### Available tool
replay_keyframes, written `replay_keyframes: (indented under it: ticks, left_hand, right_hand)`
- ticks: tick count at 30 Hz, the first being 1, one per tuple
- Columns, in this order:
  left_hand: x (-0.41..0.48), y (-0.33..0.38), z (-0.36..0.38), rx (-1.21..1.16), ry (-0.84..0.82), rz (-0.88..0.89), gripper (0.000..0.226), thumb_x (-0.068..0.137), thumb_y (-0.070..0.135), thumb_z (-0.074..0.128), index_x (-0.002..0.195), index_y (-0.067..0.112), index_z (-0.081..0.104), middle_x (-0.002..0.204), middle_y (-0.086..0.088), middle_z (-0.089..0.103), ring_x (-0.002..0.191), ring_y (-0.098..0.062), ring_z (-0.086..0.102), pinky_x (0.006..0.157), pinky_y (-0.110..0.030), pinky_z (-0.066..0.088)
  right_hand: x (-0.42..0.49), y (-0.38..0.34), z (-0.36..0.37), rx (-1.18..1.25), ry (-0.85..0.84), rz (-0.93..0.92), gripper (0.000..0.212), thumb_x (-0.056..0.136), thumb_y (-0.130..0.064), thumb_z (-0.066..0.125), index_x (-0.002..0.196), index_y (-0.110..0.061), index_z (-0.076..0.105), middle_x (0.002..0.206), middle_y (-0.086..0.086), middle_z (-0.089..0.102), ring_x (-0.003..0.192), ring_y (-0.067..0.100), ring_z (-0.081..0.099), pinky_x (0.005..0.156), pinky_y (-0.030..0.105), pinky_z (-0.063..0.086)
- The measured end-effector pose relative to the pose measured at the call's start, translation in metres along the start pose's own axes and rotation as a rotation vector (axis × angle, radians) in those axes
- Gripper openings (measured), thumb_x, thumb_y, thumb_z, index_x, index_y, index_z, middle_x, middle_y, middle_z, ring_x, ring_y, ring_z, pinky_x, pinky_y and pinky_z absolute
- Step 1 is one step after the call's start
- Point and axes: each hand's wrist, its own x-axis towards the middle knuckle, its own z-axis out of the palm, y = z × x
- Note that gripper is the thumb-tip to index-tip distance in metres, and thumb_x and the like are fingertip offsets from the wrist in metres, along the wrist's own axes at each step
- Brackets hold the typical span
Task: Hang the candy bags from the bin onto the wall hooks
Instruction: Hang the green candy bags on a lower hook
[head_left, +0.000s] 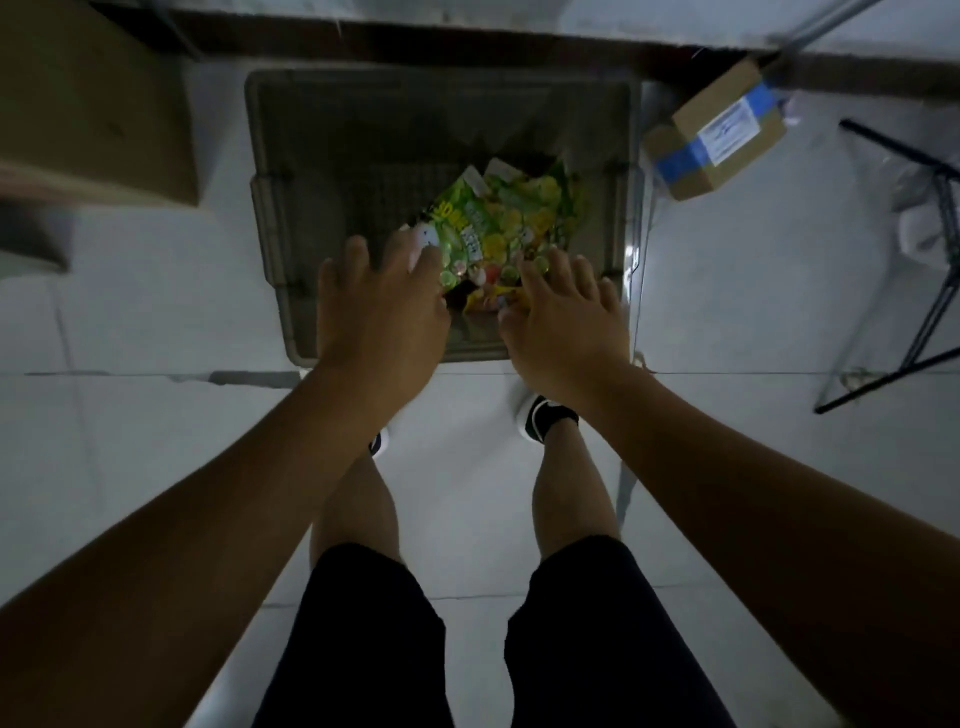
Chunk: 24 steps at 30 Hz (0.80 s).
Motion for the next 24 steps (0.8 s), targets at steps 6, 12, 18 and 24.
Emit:
replay_keyframes:
  ticks: [6,12,18,24]
  left_hand:
    - [0.038,-0.024,0.06,-0.007,-0.058,-0.009,0.052,0.098,0.035,0.049,0.144,0.015,0.038,0.147,-0.012,0.04,0.13,-0.046,0.038,0.1,-0.054,0.039]
    - [0.084,-0.047,0.117,-0.005,-0.096,0.013,0.053,0.096,0.035,0.051,0.143,0.014,0.04,0.141,-0.015,0.046,0.124,-0.043,0.046,0.099,-0.055,0.041]
    - [0.135,-0.056,0.17,0.012,-0.091,0.025,0.047,0.093,0.033,0.053,0.136,0.014,0.049,0.135,-0.015,0.05,0.117,-0.044,0.048,0.093,-0.053,0.043]
    - [0.184,-0.059,0.226,-0.003,-0.08,0.034,0.045,0.093,0.033,0.051,0.135,0.016,0.052,0.142,-0.013,0.05,0.12,-0.044,0.047,0.09,-0.05,0.043]
  right_hand:
    - [0.062,0.014,0.05,0.0,-0.103,-0.005,0.058,0.1,-0.047,0.027,0.153,-0.028,0.015,0.163,0.006,0.01,0.15,0.029,0.007,0.12,0.052,0.01]
    - [0.119,0.023,0.09,0.012,-0.216,0.017,0.062,0.099,-0.046,0.03,0.155,-0.026,0.012,0.165,0.007,0.001,0.151,0.029,-0.001,0.12,0.049,0.006]
    - [0.175,0.028,0.129,0.048,-0.228,0.06,0.066,0.099,-0.047,0.034,0.156,-0.023,0.01,0.165,0.005,0.003,0.151,0.028,0.002,0.12,0.049,0.008]
    - [0.228,0.037,0.174,0.11,-0.194,0.105,0.057,0.101,-0.045,0.033,0.153,-0.027,0.02,0.163,0.007,0.011,0.15,0.029,0.01,0.118,0.048,0.014]
